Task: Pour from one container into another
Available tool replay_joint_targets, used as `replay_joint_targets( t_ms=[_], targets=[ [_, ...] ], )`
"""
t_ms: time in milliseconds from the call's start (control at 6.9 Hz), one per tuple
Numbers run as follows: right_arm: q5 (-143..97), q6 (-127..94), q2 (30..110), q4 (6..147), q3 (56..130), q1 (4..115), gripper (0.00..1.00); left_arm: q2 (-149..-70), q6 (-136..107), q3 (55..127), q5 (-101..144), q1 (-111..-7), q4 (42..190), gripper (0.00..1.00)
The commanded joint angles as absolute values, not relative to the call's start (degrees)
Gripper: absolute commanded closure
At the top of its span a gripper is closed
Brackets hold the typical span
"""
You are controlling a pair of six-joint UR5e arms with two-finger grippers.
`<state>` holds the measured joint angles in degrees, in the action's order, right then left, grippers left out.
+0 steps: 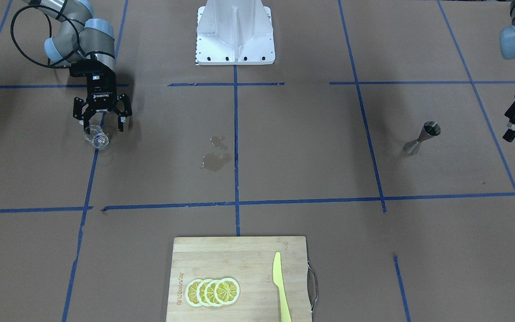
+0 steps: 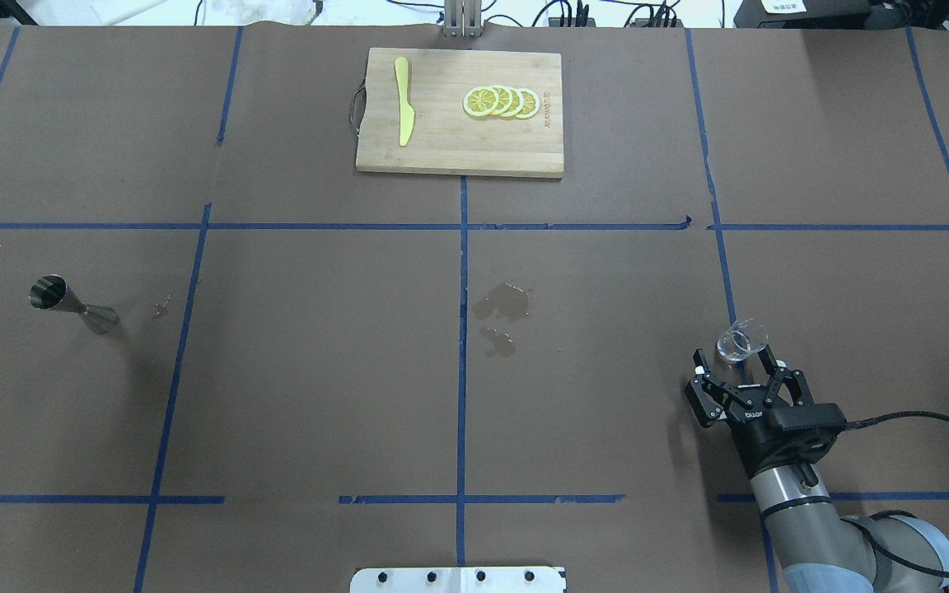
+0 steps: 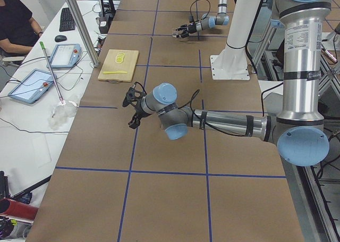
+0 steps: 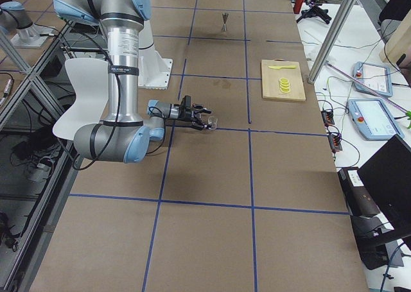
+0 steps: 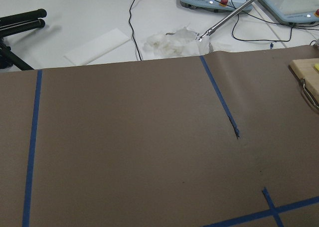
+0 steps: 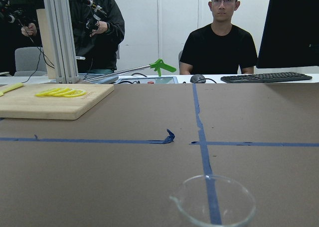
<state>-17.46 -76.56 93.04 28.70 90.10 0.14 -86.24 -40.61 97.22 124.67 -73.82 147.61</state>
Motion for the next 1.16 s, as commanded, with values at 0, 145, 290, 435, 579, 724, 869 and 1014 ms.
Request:
replay_joint_targets(
  t_ms=[0, 145, 290, 435, 579, 724, 869, 1014],
  targets=[
    [-14.7, -76.6, 94.7, 24.9, 90.3, -3.9, 0.00, -86.0, -40.6, 97.1, 126.7, -74.0, 147.1, 0.00],
    [-14.0, -76.5, 96.9, 21.9, 90.4, -5.6, 0.00, -86.0, -40.6, 97.0, 126.7, -74.0, 147.1, 0.00],
    [-13.6, -76.4, 99.0, 17.8, 90.4, -7.1, 0.00, -86.0, -40.6, 96.7, 126.7, -73.9, 147.1, 0.00],
    [-13.8, -76.3, 101.6, 14.9, 90.4, -7.6, 0.00, -86.0, -40.6, 96.2, 126.7, -73.8, 147.0, 0.00],
    [-14.6, -75.7, 104.8, 11.3, 90.6, -7.6, 0.00, -86.4, -40.6, 95.6, 126.7, -73.6, 144.7, 0.00],
    [-16.8, -75.5, 108.7, 8.5, 90.7, -7.3, 0.00, -87.6, -40.5, 95.8, 128.0, -73.6, 138.9, 0.00],
    [-19.2, -73.2, 111.5, 4.8, 91.2, -7.0, 0.00, -87.8, -38.9, 95.5, 128.3, -73.7, 138.2, 0.00],
    [-22.4, -71.4, 112.6, 2.9, 91.2, -4.1, 0.00, -87.9, -36.2, 93.8, 129.4, -74.0, 136.1, 0.00]
  ],
)
